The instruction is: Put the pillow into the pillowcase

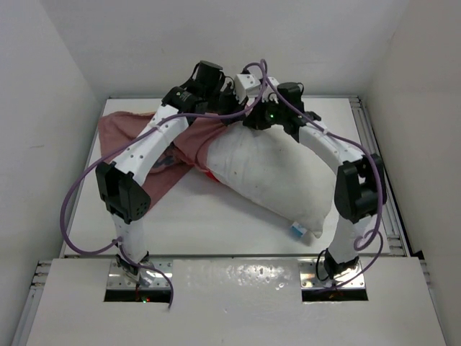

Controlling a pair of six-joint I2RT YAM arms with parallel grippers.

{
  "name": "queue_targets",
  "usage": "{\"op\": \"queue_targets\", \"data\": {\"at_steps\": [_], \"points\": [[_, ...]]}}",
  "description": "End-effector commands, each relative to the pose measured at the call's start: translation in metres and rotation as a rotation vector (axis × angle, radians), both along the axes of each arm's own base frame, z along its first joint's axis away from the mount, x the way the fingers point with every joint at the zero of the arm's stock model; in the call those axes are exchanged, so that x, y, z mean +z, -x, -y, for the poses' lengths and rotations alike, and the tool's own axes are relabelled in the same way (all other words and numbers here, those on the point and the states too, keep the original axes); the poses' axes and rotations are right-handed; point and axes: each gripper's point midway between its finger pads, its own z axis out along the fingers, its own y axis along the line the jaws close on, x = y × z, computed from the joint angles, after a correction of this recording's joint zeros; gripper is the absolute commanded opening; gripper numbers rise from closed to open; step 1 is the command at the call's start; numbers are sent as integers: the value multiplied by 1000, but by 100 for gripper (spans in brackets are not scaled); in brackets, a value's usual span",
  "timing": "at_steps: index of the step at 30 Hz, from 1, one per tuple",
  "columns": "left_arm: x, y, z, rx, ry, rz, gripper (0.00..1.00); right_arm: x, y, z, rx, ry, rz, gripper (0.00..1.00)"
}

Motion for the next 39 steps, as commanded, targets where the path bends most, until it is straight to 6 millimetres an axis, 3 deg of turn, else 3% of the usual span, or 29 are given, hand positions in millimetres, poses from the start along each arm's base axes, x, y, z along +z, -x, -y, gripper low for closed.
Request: {"op": "queue_targets", "data": {"at_steps": [1,3,4,7,9,10,11,13,14,15,16,17,18,21,22,23,24,25,26,27,28,29,30,31,32,35,36,37,39], "points": [[21,31,34,-167,147,-53,0,146,2,-22,-2,-420,311,0],[22,30,35,-160,153,-51,0,152,-3,-8,-60,-489,321,0],[21,29,35,-161,151,-50,0,170,-4,-3,-97,-550,347,0],[28,32,38,-190,168,-39,0,170,-11,8,-202,-611,352,0],[27,34,41,-219,172,-32,0,147,-21,9,-261,-602,282,0],[27,34,42,-225,171,-26,0,121,-31,8,-289,-575,228,0],[23,31,40,-215,160,-21,9,110,-38,10,-303,-557,196,0],[14,21,33,-151,113,-5,40,73,-41,10,-288,-471,89,35],[11,20,25,-132,88,-7,66,51,-38,10,-262,-407,10,52],[9,18,20,-129,62,9,72,38,-38,15,-241,-316,20,78],[7,16,13,-119,45,11,78,39,-38,20,-240,-263,31,89],[5,13,3,-100,31,-2,80,23,-34,33,-252,-150,29,99],[6,12,-2,-87,26,-3,81,17,-31,41,-258,-95,27,99],[3,-1,-24,-2,-17,3,81,15,-23,73,-290,21,66,99],[1,-4,-31,23,-26,0,76,14,-22,84,-300,32,64,96],[1,-7,-35,44,-31,3,68,22,-18,86,-278,27,76,66],[-2,-14,-43,105,-44,5,43,28,-19,93,-283,18,79,41],[-1,-26,-50,159,-37,28,28,33,-22,102,-304,11,80,19],[-2,-35,-55,214,-31,33,16,34,-23,105,-318,2,71,6],[-2,-47,-64,307,-30,41,10,38,-26,109,-327,1,77,11],[-1,-59,-69,351,-20,56,10,48,-33,117,-351,-7,94,23],[-1,-64,-70,367,-20,60,16,49,-35,120,-361,-6,86,60],[-3,-67,-69,364,-29,56,38,45,-40,128,-388,4,73,72],[-8,-67,-68,353,-47,45,45,55,-46,137,-418,7,88,83],[-13,-65,-67,318,-81,62,51,51,-45,143,-440,20,62,98],[-38,-51,-70,280,-185,82,62,43,-48,172,-512,60,41,99],[-34,-49,-79,294,-222,134,70,37,-47,179,-533,71,27,99],[-49,-46,-80,290,-243,134,75,32,-48,194,-575,85,10,99],[-48,-49,-83,311,-220,165,88,22,-52,213,-644,100,-27,99]]}}
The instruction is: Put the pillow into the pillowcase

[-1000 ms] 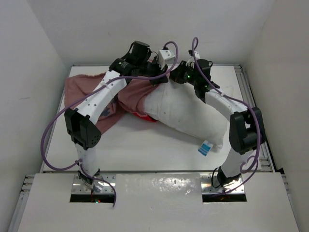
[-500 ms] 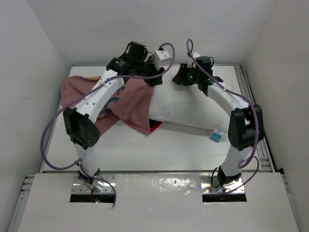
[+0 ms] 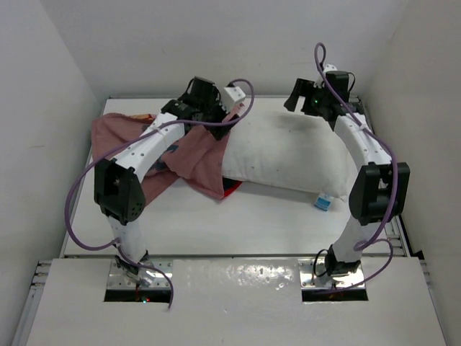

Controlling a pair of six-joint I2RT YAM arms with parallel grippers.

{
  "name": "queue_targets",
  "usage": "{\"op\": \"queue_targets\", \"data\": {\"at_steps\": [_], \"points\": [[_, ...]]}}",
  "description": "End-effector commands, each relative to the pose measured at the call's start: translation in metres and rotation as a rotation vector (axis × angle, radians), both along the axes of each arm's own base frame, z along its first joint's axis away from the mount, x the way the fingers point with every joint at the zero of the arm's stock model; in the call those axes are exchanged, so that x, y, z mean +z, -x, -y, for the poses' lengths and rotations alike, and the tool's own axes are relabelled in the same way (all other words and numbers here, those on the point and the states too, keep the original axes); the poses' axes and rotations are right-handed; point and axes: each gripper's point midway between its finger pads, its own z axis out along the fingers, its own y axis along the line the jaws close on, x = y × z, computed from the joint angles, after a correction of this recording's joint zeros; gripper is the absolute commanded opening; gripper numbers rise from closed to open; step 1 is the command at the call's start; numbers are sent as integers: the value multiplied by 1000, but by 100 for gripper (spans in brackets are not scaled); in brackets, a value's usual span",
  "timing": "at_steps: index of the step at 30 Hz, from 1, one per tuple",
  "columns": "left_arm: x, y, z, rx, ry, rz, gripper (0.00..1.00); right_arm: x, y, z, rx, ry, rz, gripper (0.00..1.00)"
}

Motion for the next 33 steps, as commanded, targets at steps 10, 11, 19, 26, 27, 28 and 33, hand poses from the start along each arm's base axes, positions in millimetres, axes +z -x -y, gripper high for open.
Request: {"op": "queue_targets", "data": {"at_steps": [10,11,19,26,27,28,33], "points": [[31,-72,29,105,185,146,98,-99,3,22,17,75,-304,96],[26,-73,31,112,194,130,98,-101,9,12,65,69,-307,93],[-38,-58,39,88,52,38,87,-101,108,-83,450,-34,-218,24],[-68,-21,-12,105,-116,-29,29,-41,138,-123,678,-20,-31,96],[-66,-19,-16,105,-118,-26,21,-33,131,-122,667,-34,-14,99],[-62,-17,-19,102,-117,-21,16,-27,121,-123,641,-60,-8,99],[-28,-17,-25,77,-79,12,35,-9,76,-143,642,-133,11,99]]}}
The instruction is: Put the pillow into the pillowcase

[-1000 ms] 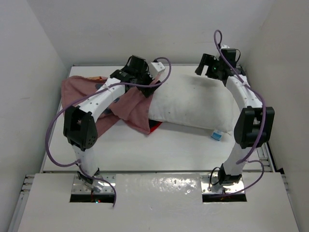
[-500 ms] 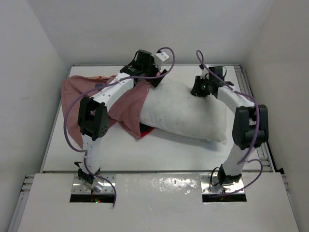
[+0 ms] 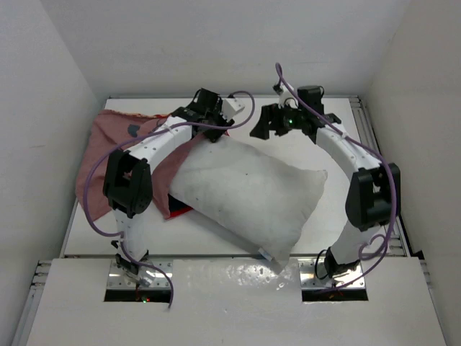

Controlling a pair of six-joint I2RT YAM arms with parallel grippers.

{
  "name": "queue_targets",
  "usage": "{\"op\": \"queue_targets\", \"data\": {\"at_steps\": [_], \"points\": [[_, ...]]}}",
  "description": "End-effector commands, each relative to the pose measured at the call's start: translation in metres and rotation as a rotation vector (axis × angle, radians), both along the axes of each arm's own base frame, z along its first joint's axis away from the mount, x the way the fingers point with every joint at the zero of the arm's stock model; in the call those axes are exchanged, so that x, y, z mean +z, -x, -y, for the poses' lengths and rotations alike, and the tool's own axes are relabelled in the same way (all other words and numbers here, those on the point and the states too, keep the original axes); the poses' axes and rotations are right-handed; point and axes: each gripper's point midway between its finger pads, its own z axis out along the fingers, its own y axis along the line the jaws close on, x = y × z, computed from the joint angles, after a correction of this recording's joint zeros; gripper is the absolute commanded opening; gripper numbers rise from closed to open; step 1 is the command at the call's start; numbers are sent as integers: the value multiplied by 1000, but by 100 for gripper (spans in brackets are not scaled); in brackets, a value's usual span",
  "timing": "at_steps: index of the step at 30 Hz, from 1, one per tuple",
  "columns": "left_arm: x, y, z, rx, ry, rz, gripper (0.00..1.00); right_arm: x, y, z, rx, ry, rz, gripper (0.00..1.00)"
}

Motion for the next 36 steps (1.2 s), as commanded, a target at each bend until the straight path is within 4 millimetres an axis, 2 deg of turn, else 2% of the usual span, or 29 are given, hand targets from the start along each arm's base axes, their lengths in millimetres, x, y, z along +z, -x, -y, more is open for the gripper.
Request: {"op": "queue_targets", "data": {"at_steps": [1,2,4,5,7,8,9,11,12,13,14,15,16,18,19,20,21,22,23,24,25,26,27,28,29,30,32,33,36], "points": [[60,-3,-11,-8,44,94,44,25,-34,-20,24,-104,25,99],[66,-5,-14,-4,37,108,61,15,-45,-27,30,-119,-5,99],[65,-3,-24,-20,1,101,70,6,-54,-39,40,-151,-56,99],[59,3,-34,-22,-19,62,78,-4,-63,-44,50,-153,-77,99],[48,13,-45,-59,-38,4,81,-16,-62,-58,67,-141,-124,99],[35,26,-51,-79,-37,-63,82,-25,-63,-63,73,-133,-142,99],[28,31,-54,-90,-41,-81,83,-31,-59,-73,87,-124,-150,99],[14,32,-61,-68,-60,-61,85,-48,-45,-87,110,-118,-177,99],[9,29,-64,-54,-68,-46,85,-49,-46,-94,112,-137,-165,99],[2,25,-69,-24,-79,-37,77,-58,-40,-97,114,-142,-190,99],[6,15,-70,-11,-62,-6,68,-60,-33,-106,135,-150,-207,99],[8,10,-70,-3,-47,-6,55,-66,-25,-112,156,-164,-253,99],[16,2,-65,-6,1,-2,22,-71,-19,-116,176,-168,-276,99],[26,0,-57,-11,53,-6,0,-72,3,-128,247,-172,-296,99],[44,-5,-46,-40,105,19,0,-81,15,-130,269,-166,-321,99],[54,-4,-37,-64,135,28,0,-81,26,-136,303,-170,-324,99],[63,-4,-28,-77,171,30,0,-78,32,-140,333,-180,-314,81],[84,-3,-9,-123,219,55,0,-67,41,-146,382,-210,-312,62],[94,-2,0,-142,242,67,0,-62,44,-147,395,-218,-307,43],[102,1,10,-158,265,72,0,-52,40,-150,395,-240,-287,0],[117,6,27,-206,302,85,0,-37,37,-152,390,-261,-260,0],[123,10,35,-229,322,87,0,-26,32,-154,377,-276,-230,0],[128,14,44,-244,349,81,0,-3,21,-158,366,-325,-154,0],[137,21,58,-291,382,77,0,21,15,-155,349,-358,-90,0],[142,25,64,-310,397,78,0,38,4,-152,309,-383,-22,0],[146,29,70,-327,410,76,0,72,-6,-153,290,-453,95,0],[153,40,87,-379,431,75,0,110,-20,-141,211,-521,242,0],[156,43,91,-391,436,76,6,117,-24,-138,192,-532,267,0],[162,45,98,-403,431,99,8,117,-40,-124,99,-550,248,0]]}}
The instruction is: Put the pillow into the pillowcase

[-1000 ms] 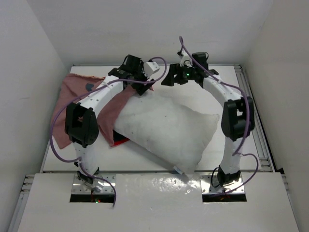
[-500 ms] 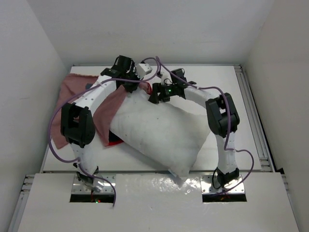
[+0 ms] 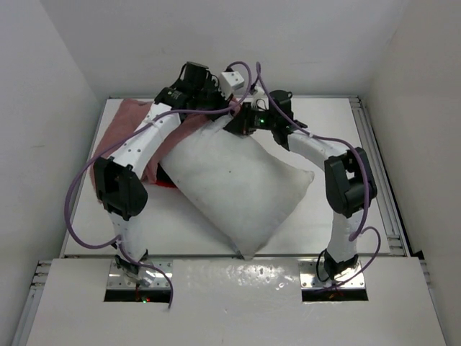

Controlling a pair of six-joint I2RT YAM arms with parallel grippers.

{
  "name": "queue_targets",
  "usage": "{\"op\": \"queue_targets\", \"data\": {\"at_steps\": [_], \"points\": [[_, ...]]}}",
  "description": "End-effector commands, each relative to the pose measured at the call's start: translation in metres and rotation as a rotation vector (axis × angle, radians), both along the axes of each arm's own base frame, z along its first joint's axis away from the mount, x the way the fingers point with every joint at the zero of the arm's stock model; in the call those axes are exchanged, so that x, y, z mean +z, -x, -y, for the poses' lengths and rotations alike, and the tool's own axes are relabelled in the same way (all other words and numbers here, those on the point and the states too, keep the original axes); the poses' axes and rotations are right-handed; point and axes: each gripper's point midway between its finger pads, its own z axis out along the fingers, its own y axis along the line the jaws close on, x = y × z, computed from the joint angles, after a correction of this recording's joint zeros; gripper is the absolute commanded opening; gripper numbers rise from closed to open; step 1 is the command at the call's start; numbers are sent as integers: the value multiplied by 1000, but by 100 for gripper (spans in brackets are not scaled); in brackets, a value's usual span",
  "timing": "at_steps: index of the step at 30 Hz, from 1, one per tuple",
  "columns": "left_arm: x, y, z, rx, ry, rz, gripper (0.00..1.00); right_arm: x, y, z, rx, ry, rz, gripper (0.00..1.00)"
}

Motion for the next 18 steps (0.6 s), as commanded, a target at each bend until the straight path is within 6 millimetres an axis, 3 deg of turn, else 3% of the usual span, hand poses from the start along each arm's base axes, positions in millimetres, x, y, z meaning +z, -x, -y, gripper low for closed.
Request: {"op": "queue_targets", "data": {"at_steps": [1,3,4,5,6,8,10,15,18], "points": [[48,28,59,-172,145,74,10,96,-25,8,-117,-197,254,0],[44,25,57,-153,124,84,19,86,-32,21,-188,-219,181,0],[39,22,54,-134,99,87,19,72,-32,29,-216,-216,137,0],[36,20,51,-129,74,100,14,70,-30,31,-227,-235,114,0],[23,16,44,-98,34,90,0,58,-27,36,-242,-231,84,0],[5,13,33,-90,-36,97,0,61,-20,40,-246,-251,94,0],[-8,-1,10,-33,-91,107,0,42,-11,43,-257,-233,51,0],[-5,-17,-8,35,-111,136,0,22,-1,44,-261,-207,1,0],[3,-15,1,6,-93,155,0,22,-5,45,-304,-233,-18,0]]}}
